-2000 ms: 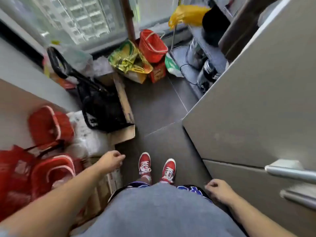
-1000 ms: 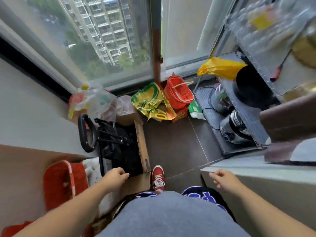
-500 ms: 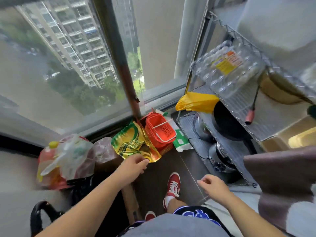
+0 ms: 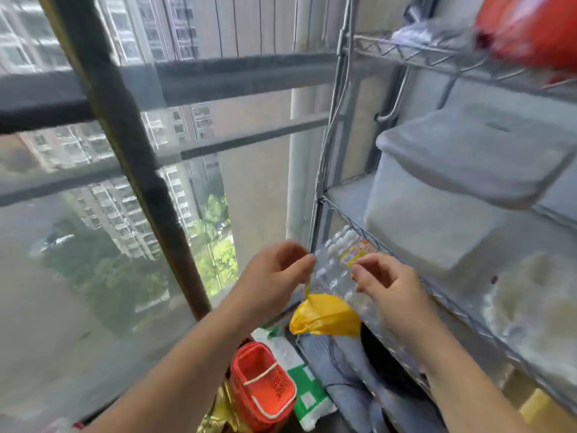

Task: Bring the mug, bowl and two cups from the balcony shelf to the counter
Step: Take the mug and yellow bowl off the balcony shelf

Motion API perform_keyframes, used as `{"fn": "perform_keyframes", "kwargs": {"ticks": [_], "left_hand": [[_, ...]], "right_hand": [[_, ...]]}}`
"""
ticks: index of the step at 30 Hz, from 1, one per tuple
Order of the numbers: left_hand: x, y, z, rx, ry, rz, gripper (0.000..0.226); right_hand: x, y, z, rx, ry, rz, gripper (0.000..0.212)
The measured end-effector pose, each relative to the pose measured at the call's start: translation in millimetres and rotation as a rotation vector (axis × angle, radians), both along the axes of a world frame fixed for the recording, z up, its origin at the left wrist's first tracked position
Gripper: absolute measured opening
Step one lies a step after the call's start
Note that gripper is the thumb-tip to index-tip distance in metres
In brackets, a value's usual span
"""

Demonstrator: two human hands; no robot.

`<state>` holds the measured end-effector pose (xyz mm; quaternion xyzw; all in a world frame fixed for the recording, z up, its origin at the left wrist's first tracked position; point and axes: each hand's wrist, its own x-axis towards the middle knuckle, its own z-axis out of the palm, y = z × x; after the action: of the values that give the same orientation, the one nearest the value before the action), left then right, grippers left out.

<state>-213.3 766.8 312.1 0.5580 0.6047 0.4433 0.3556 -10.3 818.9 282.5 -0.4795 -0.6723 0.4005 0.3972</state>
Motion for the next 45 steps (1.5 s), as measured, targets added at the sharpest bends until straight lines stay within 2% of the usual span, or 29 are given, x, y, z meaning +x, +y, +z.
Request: {"fn": "perform_keyframes", "kwargs": {"ticks": [5, 9, 14, 20, 23, 26, 29, 32, 36, 41, 45], "left_hand": [[1.4, 44.6, 69.5, 0.219, -0.021, -0.122, 0.02], [1.1, 71.9, 124.5, 0.399, 0.008, -0.229, 0.023], [-1.6, 104.6, 194.7, 0.62, 0.057, -0.311, 0.015], [-2.4, 142.0, 275.3, 0.833, 0.196, -0.35, 0.028], [3.4, 160.1, 318.5, 0.914, 0.226, -0.335, 0.028], [13.9, 177.1, 365.0, 0.987, 0.305, -0.259, 0.025], [23.9, 196.1, 414.0, 1.013, 0.361, -0.148, 0.022], [33.9, 217.2, 458.1, 1.002, 0.331, -0.023, 0.022], [44.7, 249.2, 504.2, 0.906, 0.397, 0.136, 0.028], [53.9, 266.4, 529.7, 0.697, 0.522, 0.12, 0.048], [55.3, 260.6, 538.2, 0.573, 0.525, 0.055, 0.043]], "right_hand": [[-4.5, 15.8, 83.6, 0.215, -0.013, -0.037, 0.028], [-10.9, 19.4, 150.6, 0.401, -0.019, -0.048, 0.026], [-19.9, 28.1, 223.6, 0.623, -0.09, -0.116, 0.024], [-15.9, 41.8, 305.0, 0.867, -0.198, -0.207, 0.015], [-9.3, 52.7, 346.9, 0.97, -0.274, -0.316, 0.007], [-1.7, 63.9, 391.3, 1.091, -0.34, -0.505, 0.011], [6.3, 71.5, 438.3, 1.193, -0.409, -0.758, 0.017], [13.9, 76.5, 479.1, 1.291, -0.475, -0.985, 0.028], [18.5, 90.2, 516.2, 1.21, -0.655, -1.196, 0.045], [7.1, 105.8, 532.5, 1.106, -0.856, -1.254, 0.057], [5.7, 114.2, 540.7, 1.032, -0.819, -1.202, 0.035]]}}
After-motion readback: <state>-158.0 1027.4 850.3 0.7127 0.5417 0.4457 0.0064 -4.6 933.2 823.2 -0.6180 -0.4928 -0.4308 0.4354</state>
